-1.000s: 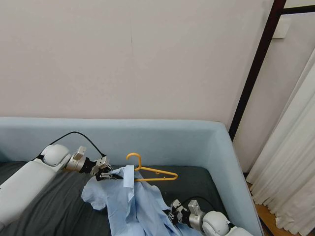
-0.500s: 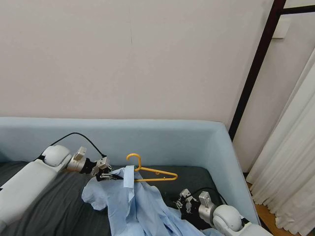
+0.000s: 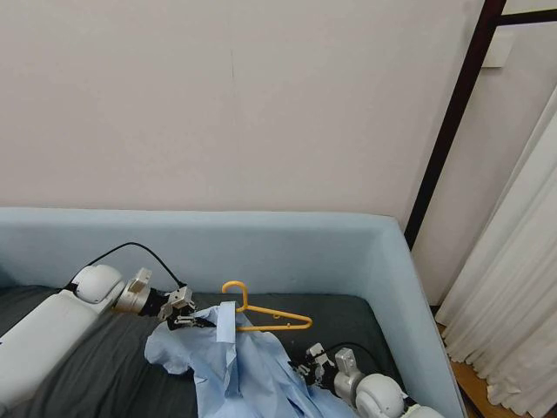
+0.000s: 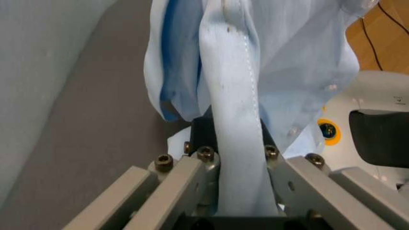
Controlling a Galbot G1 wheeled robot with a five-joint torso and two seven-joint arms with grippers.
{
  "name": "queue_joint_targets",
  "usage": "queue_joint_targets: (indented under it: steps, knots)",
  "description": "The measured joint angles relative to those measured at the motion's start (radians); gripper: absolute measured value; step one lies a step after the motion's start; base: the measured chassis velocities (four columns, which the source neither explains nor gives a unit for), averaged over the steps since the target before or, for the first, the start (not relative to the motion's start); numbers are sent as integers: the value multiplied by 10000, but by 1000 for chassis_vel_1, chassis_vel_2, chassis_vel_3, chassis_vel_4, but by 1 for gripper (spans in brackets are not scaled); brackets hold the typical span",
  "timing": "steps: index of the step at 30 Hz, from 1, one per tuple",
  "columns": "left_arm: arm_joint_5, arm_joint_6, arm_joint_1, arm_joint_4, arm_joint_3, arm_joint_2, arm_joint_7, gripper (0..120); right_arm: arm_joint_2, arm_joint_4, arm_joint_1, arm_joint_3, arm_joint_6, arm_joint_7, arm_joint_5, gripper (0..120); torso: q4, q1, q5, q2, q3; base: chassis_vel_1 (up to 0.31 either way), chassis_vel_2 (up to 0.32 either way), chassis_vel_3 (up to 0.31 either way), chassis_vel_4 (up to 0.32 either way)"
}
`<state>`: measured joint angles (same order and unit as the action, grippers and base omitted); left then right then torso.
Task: Pick up the clothes from the sofa and hang them on the clothes hanger.
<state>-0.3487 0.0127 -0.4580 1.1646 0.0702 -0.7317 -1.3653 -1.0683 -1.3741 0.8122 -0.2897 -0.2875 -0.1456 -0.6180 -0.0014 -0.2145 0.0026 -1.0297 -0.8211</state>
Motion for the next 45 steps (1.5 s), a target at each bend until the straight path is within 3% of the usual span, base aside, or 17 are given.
queue_joint_targets:
  steps: [15, 20, 30, 35, 45]
  knots:
    - [218, 238, -320, -291, -245, -222, -20, 2, -290, 457, -253, -184, -287, -66, 79, 95, 0, 0, -1, 1, 0, 0, 0, 0, 0]
    - [208, 240, -241, -250, -226, -197, -39, 2, -534, 790, -491, -61, -826, -289, -500, 100, -1, 0, 0, 1, 0, 0, 0, 0, 0]
    - [200, 240, -206, -246, -203, -134, -54, 2, -934, 1424, -989, 155, -1500, -927, -1128, 98, 1, -1, 0, 1, -1, 0, 0, 0, 0]
    - [180, 251, -211, -256, -215, -120, -61, 2, -1095, 1772, -1061, 153, -1575, -1372, -793, 84, 0, 0, 0, 1, -1, 0, 0, 0, 0]
    - [164, 327, -262, -338, -290, -85, -72, 2, -1237, 2117, -1053, 224, -1630, -1713, -351, 43, 0, -1, 0, 1, 0, 0, 0, 0, 0]
